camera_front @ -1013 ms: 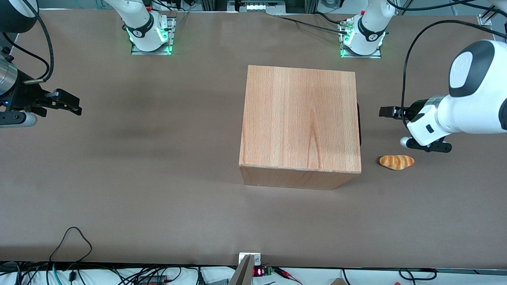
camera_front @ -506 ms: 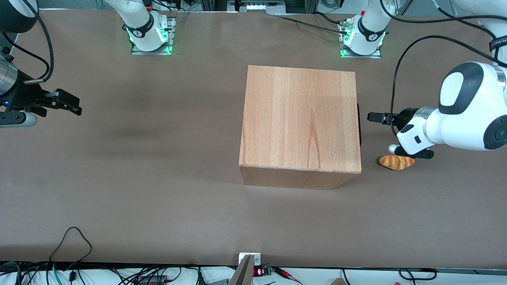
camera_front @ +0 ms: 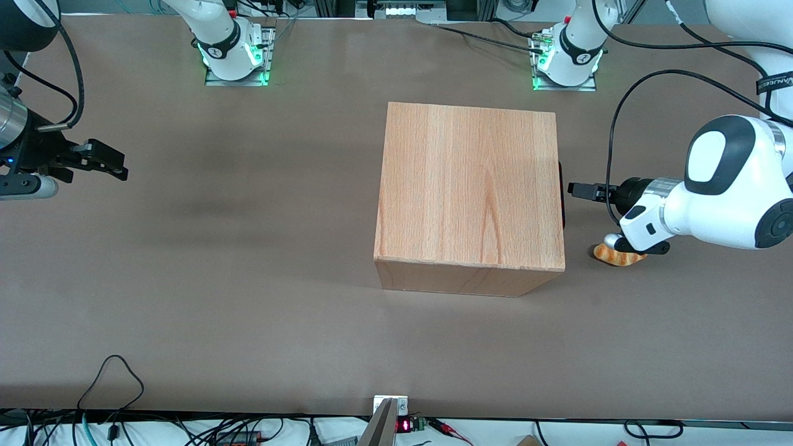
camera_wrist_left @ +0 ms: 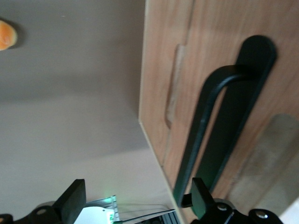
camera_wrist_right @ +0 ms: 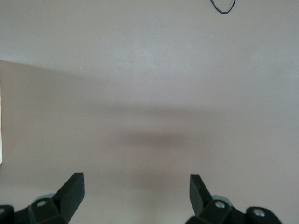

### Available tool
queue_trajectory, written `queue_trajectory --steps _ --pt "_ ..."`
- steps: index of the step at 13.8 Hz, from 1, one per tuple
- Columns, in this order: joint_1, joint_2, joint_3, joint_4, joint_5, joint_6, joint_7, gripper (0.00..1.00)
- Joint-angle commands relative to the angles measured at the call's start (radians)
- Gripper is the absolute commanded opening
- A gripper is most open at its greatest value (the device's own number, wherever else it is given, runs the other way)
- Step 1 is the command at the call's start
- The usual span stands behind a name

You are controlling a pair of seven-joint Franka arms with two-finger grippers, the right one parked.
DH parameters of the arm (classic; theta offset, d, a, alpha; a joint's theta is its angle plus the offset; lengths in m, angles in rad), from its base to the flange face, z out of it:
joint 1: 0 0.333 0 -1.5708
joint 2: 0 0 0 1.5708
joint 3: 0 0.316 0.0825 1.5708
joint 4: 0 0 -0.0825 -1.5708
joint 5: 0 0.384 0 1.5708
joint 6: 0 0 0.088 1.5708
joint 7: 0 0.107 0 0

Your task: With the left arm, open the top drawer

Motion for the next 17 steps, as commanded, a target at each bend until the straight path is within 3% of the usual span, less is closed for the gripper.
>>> queue_trajectory --steps 1,17 --pt "-0.007 0.015 0.0 0.017 -0.032 0.002 0.02 1.0" --pt "-0.029 0.065 -0.001 0.015 -0.046 0.051 0.018 1.0"
